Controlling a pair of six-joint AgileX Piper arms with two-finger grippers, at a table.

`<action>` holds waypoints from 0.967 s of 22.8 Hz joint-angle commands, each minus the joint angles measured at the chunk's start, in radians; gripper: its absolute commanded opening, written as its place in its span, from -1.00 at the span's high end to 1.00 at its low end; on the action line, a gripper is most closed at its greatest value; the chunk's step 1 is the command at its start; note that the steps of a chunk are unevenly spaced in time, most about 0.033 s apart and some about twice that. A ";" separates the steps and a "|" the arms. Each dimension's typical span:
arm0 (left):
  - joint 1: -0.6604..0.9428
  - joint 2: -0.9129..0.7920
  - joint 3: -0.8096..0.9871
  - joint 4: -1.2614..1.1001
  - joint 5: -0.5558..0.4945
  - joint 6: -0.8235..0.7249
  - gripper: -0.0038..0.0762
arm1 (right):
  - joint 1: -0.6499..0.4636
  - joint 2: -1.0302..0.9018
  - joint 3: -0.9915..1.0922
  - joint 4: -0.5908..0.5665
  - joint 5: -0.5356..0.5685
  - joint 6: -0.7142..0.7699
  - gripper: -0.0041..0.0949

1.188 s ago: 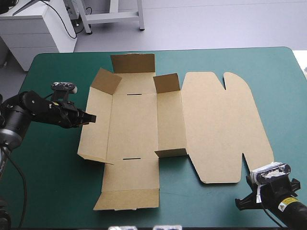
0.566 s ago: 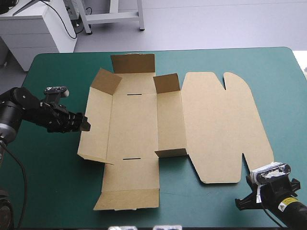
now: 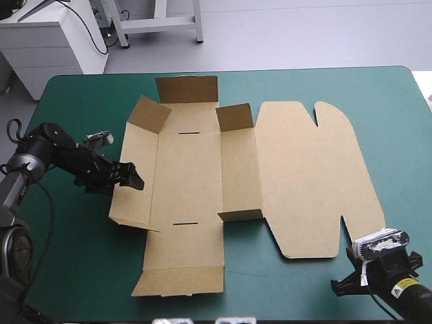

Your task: Fold the box

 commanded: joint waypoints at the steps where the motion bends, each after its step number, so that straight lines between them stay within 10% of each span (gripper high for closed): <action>1: 0.000 0.000 -0.029 -0.119 0.005 0.031 -0.64 | -0.007 0.007 -0.027 0.012 -0.060 -0.006 0.95; 9: 0.000 0.045 -0.002 -0.124 0.021 0.031 -0.45 | -0.007 0.007 -0.027 0.012 -0.060 -0.006 0.95; 14: 0.000 0.045 0.094 -0.218 -0.098 0.031 0.90 | -0.007 0.007 -0.027 0.012 -0.060 -0.006 0.95; 22: 0.000 0.045 0.099 -0.236 -0.097 0.135 0.92 | -0.007 0.007 -0.027 0.012 -0.060 -0.006 0.95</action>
